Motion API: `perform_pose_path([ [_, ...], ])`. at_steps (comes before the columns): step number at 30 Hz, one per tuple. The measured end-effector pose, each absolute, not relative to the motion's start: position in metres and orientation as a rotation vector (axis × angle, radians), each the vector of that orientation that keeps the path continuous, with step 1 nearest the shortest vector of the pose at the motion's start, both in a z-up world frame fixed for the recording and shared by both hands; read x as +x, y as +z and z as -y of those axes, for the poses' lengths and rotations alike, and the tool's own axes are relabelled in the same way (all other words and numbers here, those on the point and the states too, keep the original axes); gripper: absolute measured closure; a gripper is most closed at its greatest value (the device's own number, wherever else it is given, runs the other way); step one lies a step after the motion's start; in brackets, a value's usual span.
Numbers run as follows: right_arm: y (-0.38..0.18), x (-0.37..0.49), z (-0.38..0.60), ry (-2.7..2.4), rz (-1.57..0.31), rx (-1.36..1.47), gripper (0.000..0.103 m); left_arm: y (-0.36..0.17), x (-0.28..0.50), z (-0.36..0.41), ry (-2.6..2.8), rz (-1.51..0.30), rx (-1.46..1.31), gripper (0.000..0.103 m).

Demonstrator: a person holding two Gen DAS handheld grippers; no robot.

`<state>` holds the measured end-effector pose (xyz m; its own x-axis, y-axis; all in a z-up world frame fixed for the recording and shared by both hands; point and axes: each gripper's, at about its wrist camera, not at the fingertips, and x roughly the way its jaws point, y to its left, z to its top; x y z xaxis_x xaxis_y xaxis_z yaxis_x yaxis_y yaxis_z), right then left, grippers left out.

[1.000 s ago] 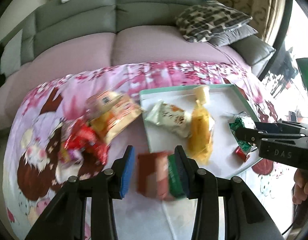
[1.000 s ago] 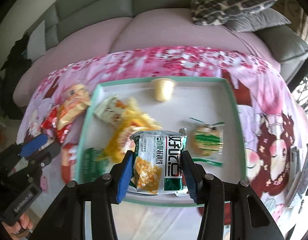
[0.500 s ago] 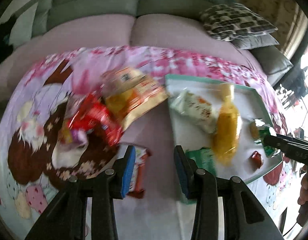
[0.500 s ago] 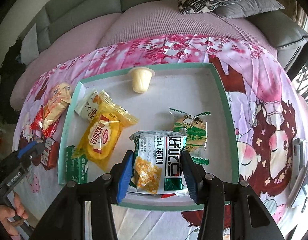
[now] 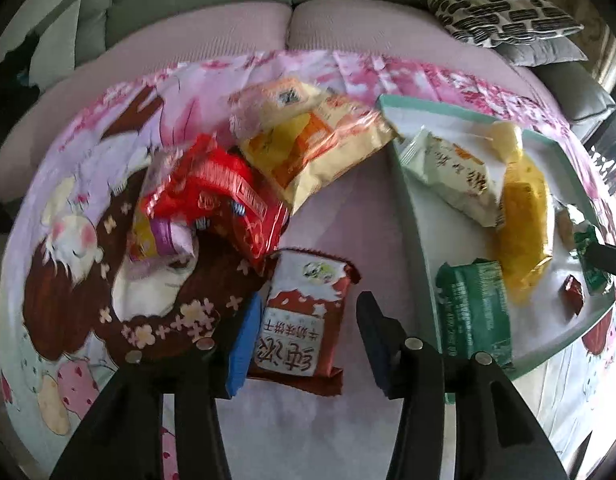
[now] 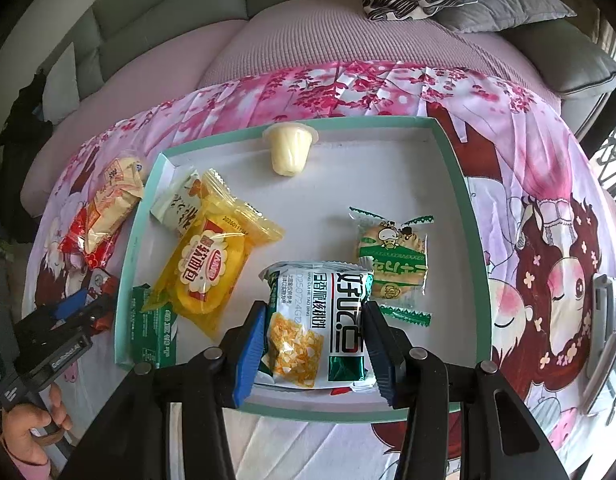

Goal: Organize snacks
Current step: 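Place corn snack bag and red biscuit bag in the tray and open both grippers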

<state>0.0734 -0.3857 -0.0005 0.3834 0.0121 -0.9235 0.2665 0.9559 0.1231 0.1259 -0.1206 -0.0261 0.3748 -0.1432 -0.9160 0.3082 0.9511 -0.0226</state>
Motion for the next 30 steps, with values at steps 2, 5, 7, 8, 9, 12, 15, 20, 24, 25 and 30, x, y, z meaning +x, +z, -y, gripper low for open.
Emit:
perform_pose_path([
  [2, -0.001, 0.074, 0.385, -0.162, -1.172, 0.263, 0.053, -0.034, 0.129, 0.119, -0.28, -1.173, 0.153, 0.052],
  [5, -0.002, 0.075, 0.384, -0.159, -1.172, 0.259, 0.053, -0.04, 0.128, 0.114, -0.271, -1.18, 0.137, 0.058],
  [7, -0.002, 0.076, 0.384, -0.158, -1.173, 0.256, 0.053, -0.038, 0.126, 0.112, -0.28, -1.17, 0.13, 0.06],
  [8, -0.002, 0.076, 0.384, -0.157, -1.173, 0.256, 0.053, -0.035, 0.125, 0.112, -0.291, -1.162, 0.125, 0.061],
  [9, -0.003, 0.077, 0.384, -0.156, -1.173, 0.258, 0.053, -0.033, 0.124, 0.112, -0.297, -1.157, 0.12, 0.061],
  [12, -0.003, 0.08, 0.385, -0.148, -1.174, 0.258, 0.053, -0.019, 0.121, 0.11, -0.327, -1.13, 0.096, 0.061],
  [15, -0.004, 0.086, 0.387, -0.152, -1.173, 0.254, 0.053, -0.002, 0.119, 0.115, -0.357, -1.102, 0.089, 0.061],
  [20, -0.005, 0.1, 0.393, -0.159, -1.171, 0.255, 0.053, 0.022, 0.127, 0.145, -0.452, -1.054, 0.102, 0.061],
  [24, -0.006, 0.114, 0.396, -0.169, -1.166, 0.242, 0.053, 0.022, 0.142, 0.179, -0.507, -1.063, 0.13, 0.061],
  [25, -0.006, 0.118, 0.398, -0.174, -1.163, 0.239, 0.053, 0.021, 0.148, 0.192, -0.521, -1.058, 0.161, 0.061],
  [30, -0.008, 0.137, 0.409, -0.202, -1.164, 0.238, 0.052, 0.023, 0.17, 0.23, -0.543, -1.036, 0.215, 0.061],
])
